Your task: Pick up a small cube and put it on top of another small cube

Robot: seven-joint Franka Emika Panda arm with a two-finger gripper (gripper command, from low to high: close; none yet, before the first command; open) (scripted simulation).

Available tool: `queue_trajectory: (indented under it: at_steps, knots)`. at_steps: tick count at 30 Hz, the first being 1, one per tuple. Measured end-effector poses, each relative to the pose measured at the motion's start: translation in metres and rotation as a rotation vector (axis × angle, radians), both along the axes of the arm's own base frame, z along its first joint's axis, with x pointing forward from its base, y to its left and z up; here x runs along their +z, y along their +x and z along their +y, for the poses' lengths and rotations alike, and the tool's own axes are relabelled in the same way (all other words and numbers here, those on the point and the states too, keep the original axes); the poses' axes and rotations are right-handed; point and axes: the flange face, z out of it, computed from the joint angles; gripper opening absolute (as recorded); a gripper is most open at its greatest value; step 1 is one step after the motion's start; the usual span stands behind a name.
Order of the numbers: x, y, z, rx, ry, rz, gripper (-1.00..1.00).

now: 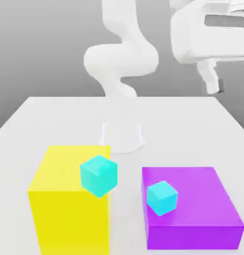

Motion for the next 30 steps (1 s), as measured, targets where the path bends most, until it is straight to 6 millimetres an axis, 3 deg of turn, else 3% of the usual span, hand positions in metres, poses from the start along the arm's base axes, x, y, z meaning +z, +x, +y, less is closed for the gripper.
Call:
queue_trajectory:
  at_steps: [5,12,14,18,19,25,27,30]
  knots:
    - [-0.088,-0.013,0.072,0.186,-0.069,0.105,0.0]
    - [-0.216,-0.051,0.132,0.395,-0.17,0.248,0.0]
    - [-0.252,-0.067,0.146,0.452,-0.197,0.283,0.0]
    - [-0.312,-0.073,0.152,0.475,-0.208,0.297,0.0]
    - [-0.322,-0.074,0.152,0.476,-0.208,0.298,-1.0]
    - [-0.327,-0.074,0.152,0.477,-0.208,0.298,-1.0]
    - [-0.313,-0.074,0.152,0.477,-0.208,0.298,-1.0]
    - [-0.273,-0.074,0.152,0.477,-0.208,0.299,-1.0]
